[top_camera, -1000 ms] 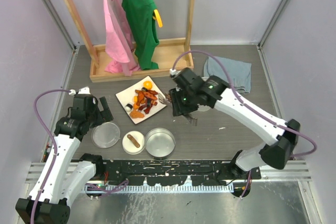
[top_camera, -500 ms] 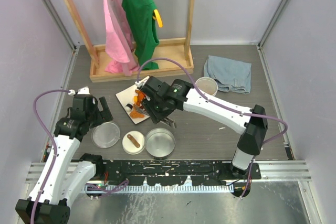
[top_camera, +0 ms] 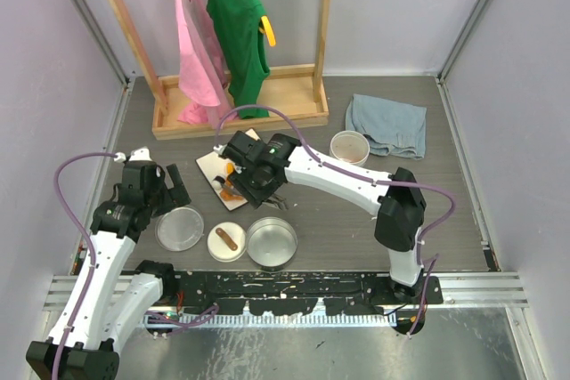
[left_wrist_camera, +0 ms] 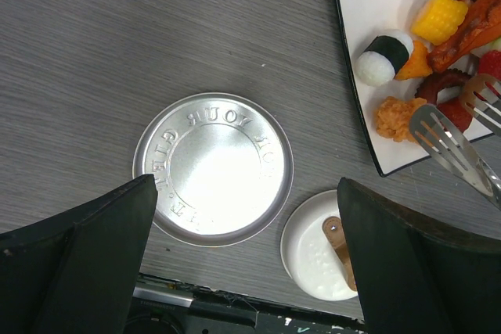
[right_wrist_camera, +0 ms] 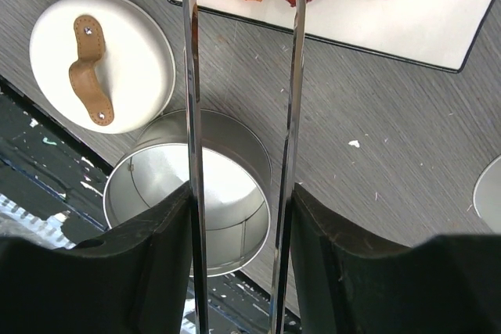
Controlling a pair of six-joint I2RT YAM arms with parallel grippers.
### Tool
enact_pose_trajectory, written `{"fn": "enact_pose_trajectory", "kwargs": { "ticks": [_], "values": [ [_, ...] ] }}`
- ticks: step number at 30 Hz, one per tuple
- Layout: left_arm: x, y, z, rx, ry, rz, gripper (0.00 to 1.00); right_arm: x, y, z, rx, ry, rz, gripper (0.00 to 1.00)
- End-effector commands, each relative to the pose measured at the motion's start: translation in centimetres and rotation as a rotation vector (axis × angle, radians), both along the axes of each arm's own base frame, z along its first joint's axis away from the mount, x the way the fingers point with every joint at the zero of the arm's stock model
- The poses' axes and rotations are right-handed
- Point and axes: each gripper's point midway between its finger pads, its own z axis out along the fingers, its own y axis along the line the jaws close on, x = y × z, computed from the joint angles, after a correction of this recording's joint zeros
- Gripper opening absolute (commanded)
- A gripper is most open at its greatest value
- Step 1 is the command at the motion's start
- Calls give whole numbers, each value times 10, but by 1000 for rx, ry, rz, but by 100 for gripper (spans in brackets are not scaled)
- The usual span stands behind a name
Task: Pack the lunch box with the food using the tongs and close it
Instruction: Pick up the fake food from the plate.
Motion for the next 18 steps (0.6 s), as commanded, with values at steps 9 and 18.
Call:
{"fn": "enact_pose_trajectory", "kwargs": {
  "ticks": [9, 18],
  "values": [
    [8, 2, 7, -3, -39, 25, 99, 3, 17, 13, 54, -18, 65, 55],
    [8, 2, 7, -2, -40, 26, 99, 3, 20, 4, 39, -7, 83, 55]
  ]
}}
